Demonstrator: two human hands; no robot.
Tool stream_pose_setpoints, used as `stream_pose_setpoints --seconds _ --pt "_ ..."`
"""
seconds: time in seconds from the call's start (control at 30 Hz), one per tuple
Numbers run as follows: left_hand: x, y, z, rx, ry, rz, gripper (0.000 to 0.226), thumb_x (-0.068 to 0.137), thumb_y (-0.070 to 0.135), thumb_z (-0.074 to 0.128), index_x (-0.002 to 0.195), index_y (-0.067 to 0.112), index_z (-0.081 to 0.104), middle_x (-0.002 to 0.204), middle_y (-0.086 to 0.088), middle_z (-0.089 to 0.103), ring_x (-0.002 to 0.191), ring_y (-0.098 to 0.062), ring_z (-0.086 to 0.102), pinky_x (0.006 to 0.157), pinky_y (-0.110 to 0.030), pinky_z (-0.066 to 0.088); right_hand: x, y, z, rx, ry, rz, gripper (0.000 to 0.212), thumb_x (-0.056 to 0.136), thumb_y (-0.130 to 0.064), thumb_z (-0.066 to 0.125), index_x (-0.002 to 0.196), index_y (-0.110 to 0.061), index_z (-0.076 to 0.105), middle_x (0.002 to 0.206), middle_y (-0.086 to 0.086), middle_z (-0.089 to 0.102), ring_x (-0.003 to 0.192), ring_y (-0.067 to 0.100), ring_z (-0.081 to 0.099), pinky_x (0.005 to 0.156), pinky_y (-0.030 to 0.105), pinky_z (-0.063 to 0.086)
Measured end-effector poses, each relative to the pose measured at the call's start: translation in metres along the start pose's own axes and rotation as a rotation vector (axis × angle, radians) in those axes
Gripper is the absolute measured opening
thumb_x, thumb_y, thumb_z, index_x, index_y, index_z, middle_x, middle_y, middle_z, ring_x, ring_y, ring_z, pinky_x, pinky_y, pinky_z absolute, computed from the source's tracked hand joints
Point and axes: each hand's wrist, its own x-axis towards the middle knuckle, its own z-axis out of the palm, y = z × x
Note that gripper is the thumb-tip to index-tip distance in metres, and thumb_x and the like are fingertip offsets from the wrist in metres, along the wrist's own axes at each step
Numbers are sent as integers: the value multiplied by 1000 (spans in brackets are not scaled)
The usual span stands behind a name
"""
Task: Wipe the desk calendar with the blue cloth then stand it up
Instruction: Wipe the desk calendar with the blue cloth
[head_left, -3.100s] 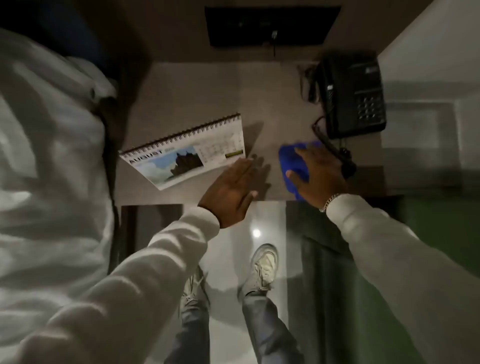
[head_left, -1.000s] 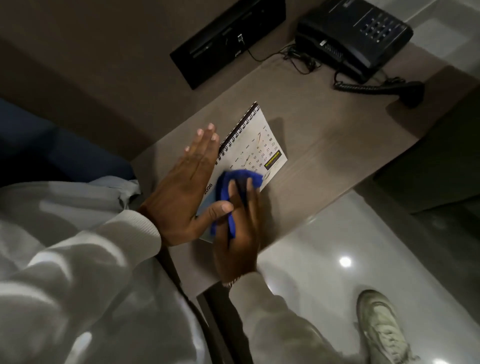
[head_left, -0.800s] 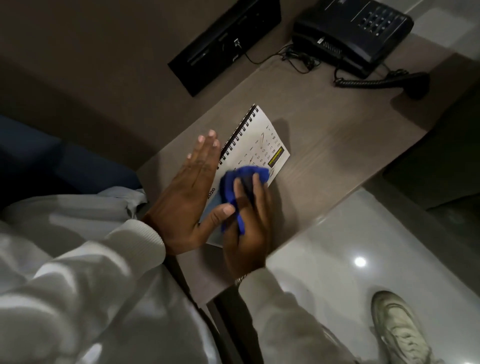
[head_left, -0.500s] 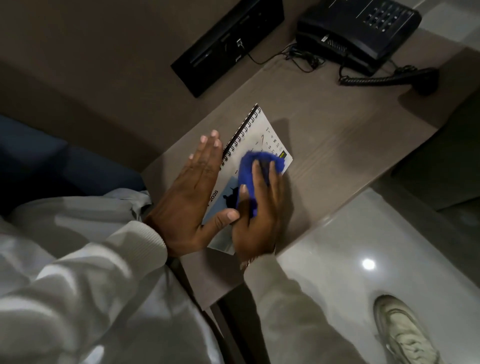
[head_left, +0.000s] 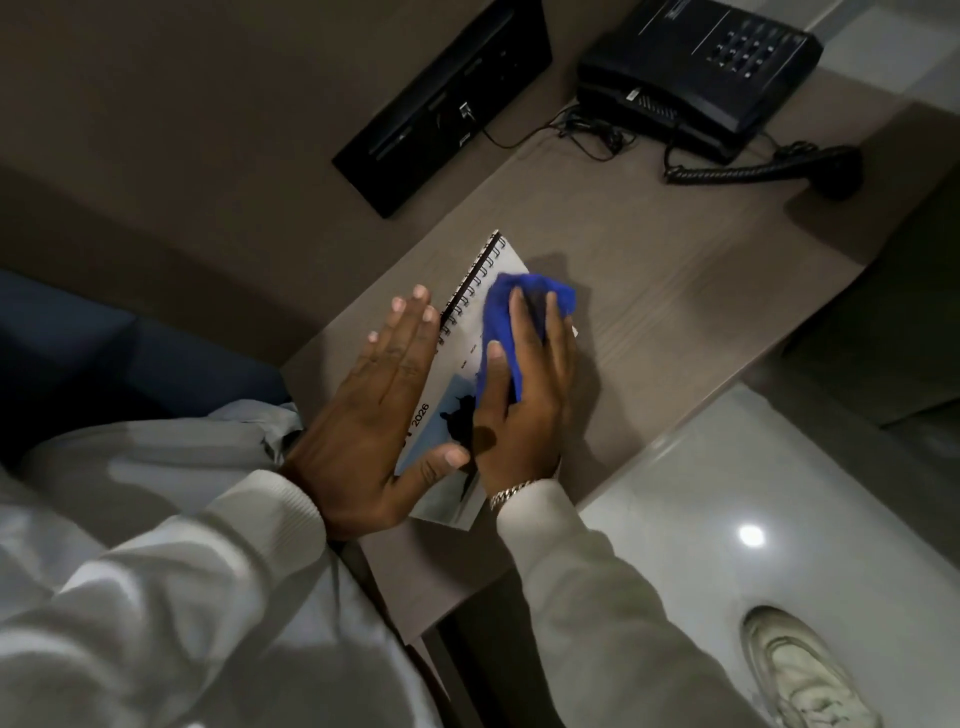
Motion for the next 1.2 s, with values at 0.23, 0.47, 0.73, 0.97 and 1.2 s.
stream_pose_setpoints --seconds 0.23,0.47,0.73,0.97,1.2 --pt "0 4 -4 2 -42 -6 99 88 71 21 152 0 -5 166 -17 -7 155 -27 -8 123 -59 11 -52 7 -1 -27 -30 36 48 97 -23 51 142 -26 35 153 17 42 145 39 33 109 65 39" --pt "0 4 -3 8 -41 -11 99 89 71 22 153 1 -7 166 -17 -7 155 -27 -10 122 -60 13 9 -9 0 63 14 51 46 98 -21 52 142 -27 39 157 16 37 148 37 29 110 61 41" --pt "-1 2 -3 -12 -44 -32 99 88 73 23 154 7 -9 167 -11 -9 155 -22 -10 122 -60 14 -52 12 -4 -5 -48 -6 54 95 -16 58 143 -26 36 155 13 37 146 40 32 111 64 38" --pt "-1 3 -3 15 -39 -12 99 87 75 22 154 10 -12 167 -12 -10 155 -21 -11 123 -56 12 -2 -8 1 66 -57 -24 49 99 -18 53 145 -23 36 160 13 30 151 37 22 120 57 30" --pt "-2 4 -4 -12 -42 -18 99 86 75 24 154 12 -10 167 -9 -11 155 -21 -10 124 -53 9 -55 8 -7 -54 -46 42 55 93 -8 63 140 -22 40 151 19 43 143 42 36 108 65 41"
